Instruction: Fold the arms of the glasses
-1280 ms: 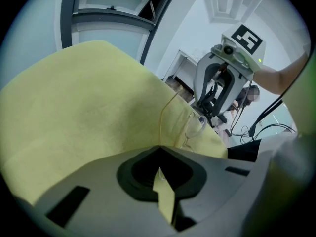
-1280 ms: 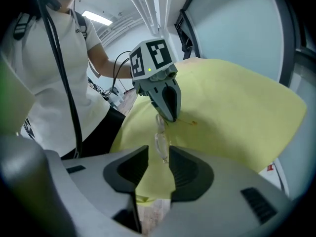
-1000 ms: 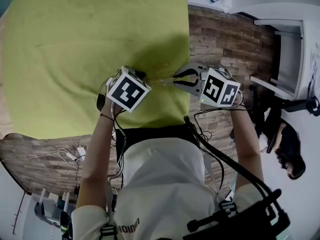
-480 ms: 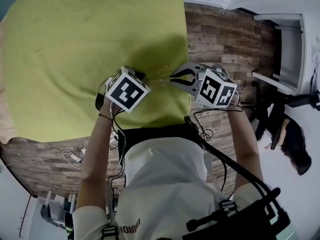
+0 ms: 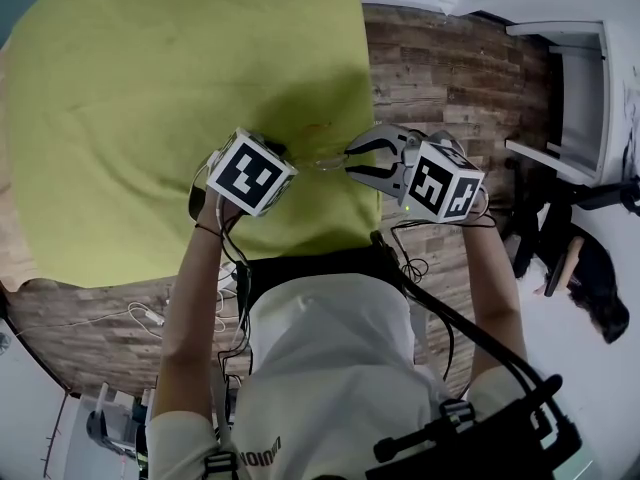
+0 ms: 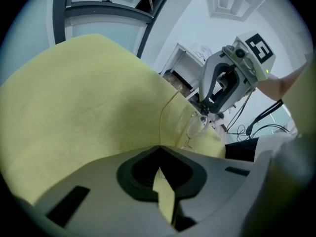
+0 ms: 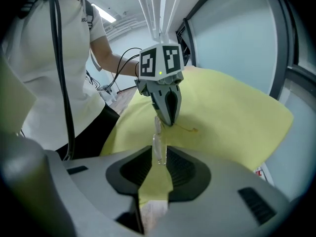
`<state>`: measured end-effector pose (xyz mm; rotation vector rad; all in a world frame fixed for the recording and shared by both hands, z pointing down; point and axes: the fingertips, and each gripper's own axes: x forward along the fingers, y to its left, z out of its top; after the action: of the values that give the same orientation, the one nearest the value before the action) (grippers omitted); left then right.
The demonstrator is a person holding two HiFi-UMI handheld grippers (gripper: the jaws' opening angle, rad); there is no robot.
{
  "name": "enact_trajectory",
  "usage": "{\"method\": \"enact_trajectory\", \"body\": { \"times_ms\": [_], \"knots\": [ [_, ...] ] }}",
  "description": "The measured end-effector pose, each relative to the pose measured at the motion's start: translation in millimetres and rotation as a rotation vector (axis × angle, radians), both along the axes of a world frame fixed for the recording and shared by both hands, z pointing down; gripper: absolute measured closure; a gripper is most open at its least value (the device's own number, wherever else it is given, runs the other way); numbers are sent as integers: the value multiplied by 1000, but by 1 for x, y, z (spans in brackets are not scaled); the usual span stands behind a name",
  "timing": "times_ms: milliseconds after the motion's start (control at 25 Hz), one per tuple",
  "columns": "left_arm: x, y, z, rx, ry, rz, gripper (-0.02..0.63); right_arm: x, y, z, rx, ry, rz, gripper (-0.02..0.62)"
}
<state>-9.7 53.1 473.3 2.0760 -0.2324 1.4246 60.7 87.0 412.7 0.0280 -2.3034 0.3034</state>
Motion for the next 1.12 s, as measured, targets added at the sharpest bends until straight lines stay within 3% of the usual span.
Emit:
{"method": "enact_trajectory", "body": {
  "times_ms": [320,560,1120],
  "knots": [
    [-3,1,1,-23,-11,-4,592,-5,7,16,92,83,-27,491],
    [-5,5,-1,-36,-2,23,592,-7,4,19,106,75,-3,552],
    [-1,-1,-2,-10,-11,189,591,-7,-3,17,96,54,28,555]
  ]
}}
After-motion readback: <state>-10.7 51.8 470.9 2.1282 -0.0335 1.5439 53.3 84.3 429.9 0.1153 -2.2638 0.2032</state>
